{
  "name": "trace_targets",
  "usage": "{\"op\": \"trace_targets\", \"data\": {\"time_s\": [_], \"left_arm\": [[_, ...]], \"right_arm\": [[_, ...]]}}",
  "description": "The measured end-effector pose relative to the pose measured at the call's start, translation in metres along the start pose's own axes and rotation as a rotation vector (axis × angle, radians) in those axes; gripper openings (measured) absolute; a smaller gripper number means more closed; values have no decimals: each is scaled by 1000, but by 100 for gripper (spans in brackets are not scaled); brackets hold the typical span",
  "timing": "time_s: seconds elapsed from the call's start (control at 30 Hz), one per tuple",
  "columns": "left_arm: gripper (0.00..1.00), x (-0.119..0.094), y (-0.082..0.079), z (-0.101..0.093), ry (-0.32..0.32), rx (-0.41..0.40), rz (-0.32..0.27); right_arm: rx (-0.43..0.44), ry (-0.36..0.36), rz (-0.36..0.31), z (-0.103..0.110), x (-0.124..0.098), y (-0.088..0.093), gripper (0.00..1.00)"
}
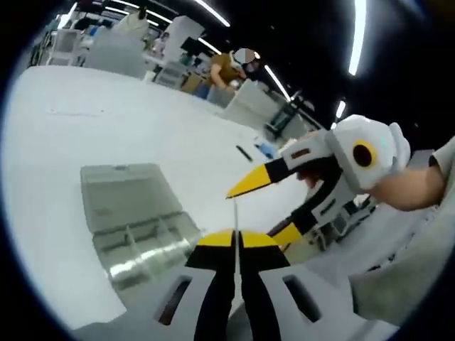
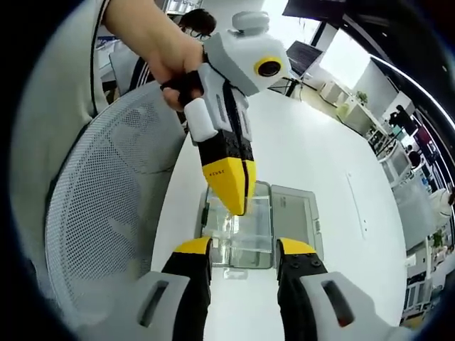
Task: Insert the divider into the dual guide fixture by aligning both edges with the guide slots and pushing it downward to the bottom, including one-sided entry, uneven engagement, binding, and posture correction.
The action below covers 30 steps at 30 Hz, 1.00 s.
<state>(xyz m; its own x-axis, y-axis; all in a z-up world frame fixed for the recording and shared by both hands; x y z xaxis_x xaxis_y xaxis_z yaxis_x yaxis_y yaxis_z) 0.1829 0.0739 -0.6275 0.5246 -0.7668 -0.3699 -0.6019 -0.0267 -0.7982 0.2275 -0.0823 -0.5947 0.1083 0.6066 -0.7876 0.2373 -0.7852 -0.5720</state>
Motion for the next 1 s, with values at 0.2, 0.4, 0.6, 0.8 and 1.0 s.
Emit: {"op": "trace_targets", "data": {"time_s": [0.2,0.4,0.6,0.8,1.0], "left_arm": [[0,-2,0,-2,9,45,-1],[0,-4,-2,-4,20,89,-1],[0,-4,-2,-5,25,133,7],[0,-5,-3,-9,32,195,5],[0,-6,-3,-10,30,254,11]], "right_arm": [[-21,-25,15,-4,-3,-1,29],[-31,-55,19,-8,-6,-5,27],[-50,-70,21,-12,-8,-10,25],[-70,-105,29,-13,-7,-16,23],[-85,-141,35,-14,-7,-20,13]]}}
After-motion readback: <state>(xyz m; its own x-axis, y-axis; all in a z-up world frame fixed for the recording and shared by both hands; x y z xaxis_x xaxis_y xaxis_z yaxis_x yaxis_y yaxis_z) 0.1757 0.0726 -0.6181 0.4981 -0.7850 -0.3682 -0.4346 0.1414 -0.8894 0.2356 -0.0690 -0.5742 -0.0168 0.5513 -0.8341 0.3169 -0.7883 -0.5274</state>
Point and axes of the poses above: the point that each gripper's makers call its tool centre point, and the gripper's own axes: x roughly forward along the fingers, z roughly to its left, y roughly out of its underside, the point moved 10 cm from there along -x, roughly backward along the fingers, and after that the axes turned 6 degrees about x, right-handed, at the moved point
